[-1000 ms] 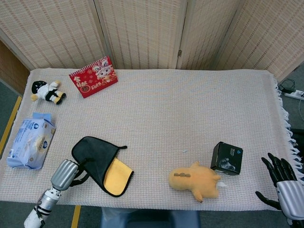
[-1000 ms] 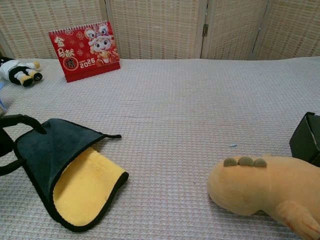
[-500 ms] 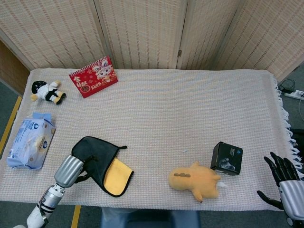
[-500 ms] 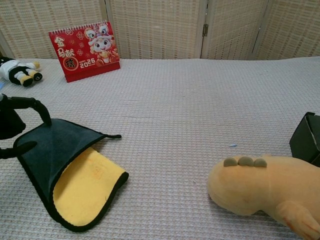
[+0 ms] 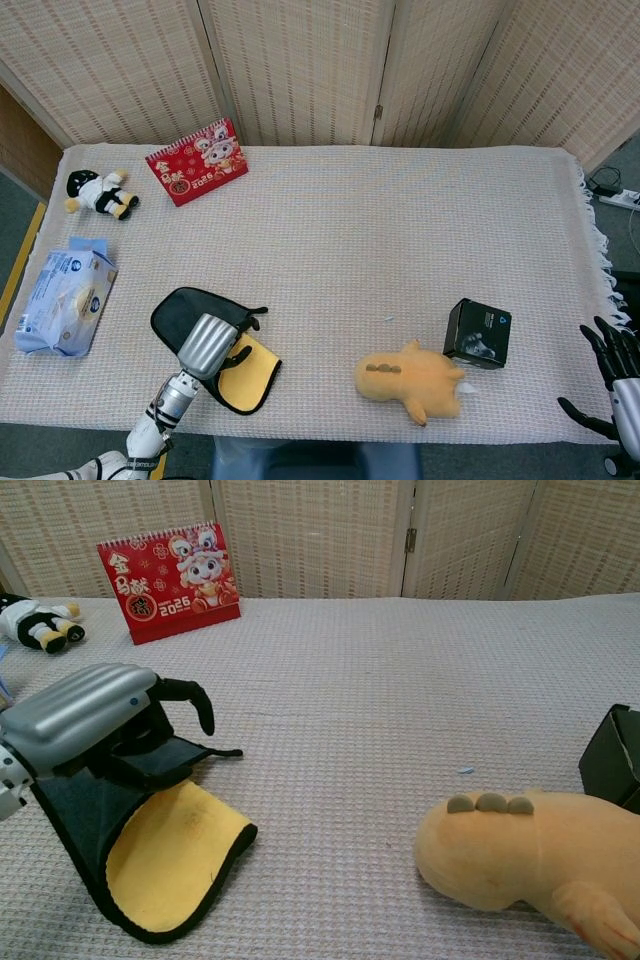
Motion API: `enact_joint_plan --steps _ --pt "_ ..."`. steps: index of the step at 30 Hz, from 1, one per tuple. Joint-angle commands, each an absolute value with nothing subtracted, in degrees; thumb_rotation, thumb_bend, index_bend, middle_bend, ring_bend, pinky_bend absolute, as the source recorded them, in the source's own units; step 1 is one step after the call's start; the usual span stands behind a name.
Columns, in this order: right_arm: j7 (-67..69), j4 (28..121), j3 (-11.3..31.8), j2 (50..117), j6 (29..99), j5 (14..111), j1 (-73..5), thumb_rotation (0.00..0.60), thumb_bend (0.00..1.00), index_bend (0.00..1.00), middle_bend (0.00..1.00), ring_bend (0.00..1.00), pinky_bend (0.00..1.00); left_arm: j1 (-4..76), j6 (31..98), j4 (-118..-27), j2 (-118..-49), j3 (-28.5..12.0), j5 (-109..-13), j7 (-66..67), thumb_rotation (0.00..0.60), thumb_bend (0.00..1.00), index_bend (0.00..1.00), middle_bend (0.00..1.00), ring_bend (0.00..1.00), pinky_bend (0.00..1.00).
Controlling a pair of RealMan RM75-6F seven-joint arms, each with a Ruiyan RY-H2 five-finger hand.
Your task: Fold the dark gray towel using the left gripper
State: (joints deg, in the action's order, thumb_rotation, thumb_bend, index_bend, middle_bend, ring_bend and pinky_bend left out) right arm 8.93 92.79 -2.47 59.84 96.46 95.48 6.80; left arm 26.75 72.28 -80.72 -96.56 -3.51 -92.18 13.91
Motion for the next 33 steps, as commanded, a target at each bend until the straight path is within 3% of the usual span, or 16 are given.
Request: enact_joint_plan --steps 1,15,33 --pt "9.31 92.66 -2.26 59.74 96.43 95.0 6.86 0.6 0.21 0.0 0.0 0.0 0.0 27.97 70.84 -79.39 -98.32 -4.63 -90.86 14.88 0.6 0.34 0.48 1.0 1.0 1.0" --pt "11.75 91.97 -1.52 59.17 97.39 93.23 7.74 0.6 0.21 0.0 0.0 0.0 0.0 30.4 67.48 -71.3 -104.52 -6.47 -85.9 21.62 0.6 0.34 0.49 1.0 1.0 1.0" --pt "12.83 91.63 -1.47 58.93 98.71 93.98 8.54 0.6 0.21 0.0 0.0 0.0 0.0 28.81 71.23 -67.53 -105.92 -4.96 -84.75 32.25 0.6 0.34 0.48 1.0 1.0 1.0"
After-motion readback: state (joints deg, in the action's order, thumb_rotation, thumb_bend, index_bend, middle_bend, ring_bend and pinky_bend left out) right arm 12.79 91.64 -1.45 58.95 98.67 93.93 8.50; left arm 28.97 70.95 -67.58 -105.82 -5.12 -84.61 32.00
